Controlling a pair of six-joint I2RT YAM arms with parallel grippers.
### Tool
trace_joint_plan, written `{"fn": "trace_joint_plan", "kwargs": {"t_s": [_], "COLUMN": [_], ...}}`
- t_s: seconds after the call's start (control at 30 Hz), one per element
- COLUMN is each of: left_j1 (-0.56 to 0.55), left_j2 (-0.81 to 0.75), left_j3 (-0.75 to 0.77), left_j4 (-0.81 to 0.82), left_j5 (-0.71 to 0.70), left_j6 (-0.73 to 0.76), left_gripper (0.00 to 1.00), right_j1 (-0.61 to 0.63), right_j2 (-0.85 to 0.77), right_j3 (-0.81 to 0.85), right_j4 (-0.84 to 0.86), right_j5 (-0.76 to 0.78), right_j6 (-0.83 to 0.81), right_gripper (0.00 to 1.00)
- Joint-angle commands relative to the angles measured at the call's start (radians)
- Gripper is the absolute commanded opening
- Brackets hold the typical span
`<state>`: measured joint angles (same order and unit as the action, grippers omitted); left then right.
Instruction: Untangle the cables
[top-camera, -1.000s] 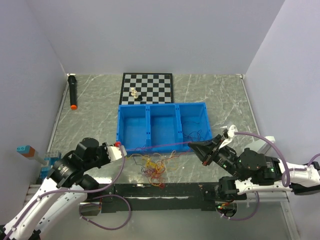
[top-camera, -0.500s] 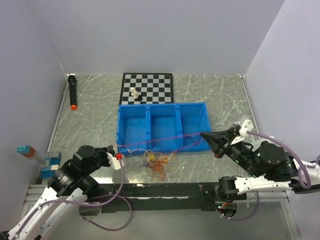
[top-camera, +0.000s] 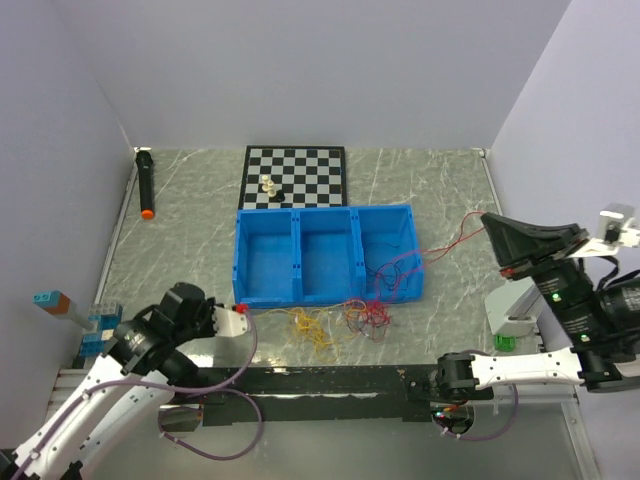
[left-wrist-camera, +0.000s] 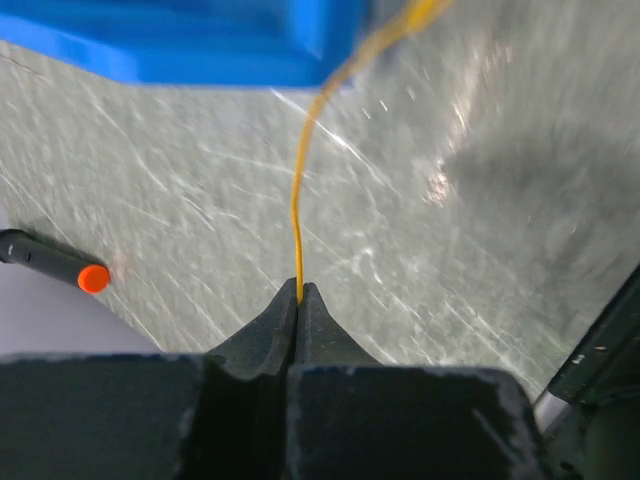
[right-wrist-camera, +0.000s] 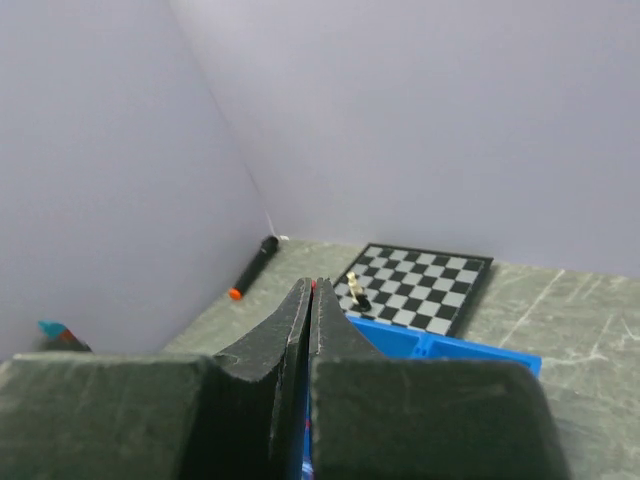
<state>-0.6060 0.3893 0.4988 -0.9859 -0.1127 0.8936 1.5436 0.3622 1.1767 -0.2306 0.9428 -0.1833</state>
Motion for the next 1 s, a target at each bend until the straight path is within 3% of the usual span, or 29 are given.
{"fn": "trace_joint_plan", "kwargs": {"t_s": [0.0,0.13,0.33,0.43,0.53,0.63,0.83,0.97], "left_j1": [0.003,0.005,0.003,0.002,0.003,0.003,0.003,0.002], "left_j2": [0.120,0.129,0.158,0.195,0.256,0.324,0.372,0.463], "left_j3": [0.135,0.066,0.138,0.242,0.380,0.551,0.653,0.688], "left_j4": [-0.031,-0.028,-0.010,-0.005,-0.005,0.025,0.323,0.420], "left_j5": [0.103,0.049,0.099,0.154,0.240,0.370,0.632,0.752], "left_j6": [-0.078,-0.022,-0.083,-0.128,-0.194,-0.309,-0.591,-0.708], "left_gripper": [0.01,0.02,0.30,0.47,0.79,0.97,0.97,0.97], "right_j1": [-0.004,-0.004,-0.004,-0.004,-0.002,-0.004,-0.002,-0.004], "right_j2": [0.053,0.089,0.188,0.240,0.290,0.352,0.494,0.563], "right_j3": [-0.012,0.034,0.115,0.152,0.202,0.254,0.365,0.383], "right_j4": [0.002,0.004,-0.024,-0.012,0.005,0.023,0.065,0.112], "right_j5": [0.004,-0.025,-0.088,-0.117,-0.154,-0.196,-0.288,-0.341], "right_j6": [-0.031,-0.053,-0.053,-0.073,-0.099,-0.122,-0.137,-0.134], "right_gripper": [0.00,0.00,0.00,0.00,0.00,0.00,0.00,0.00]}}
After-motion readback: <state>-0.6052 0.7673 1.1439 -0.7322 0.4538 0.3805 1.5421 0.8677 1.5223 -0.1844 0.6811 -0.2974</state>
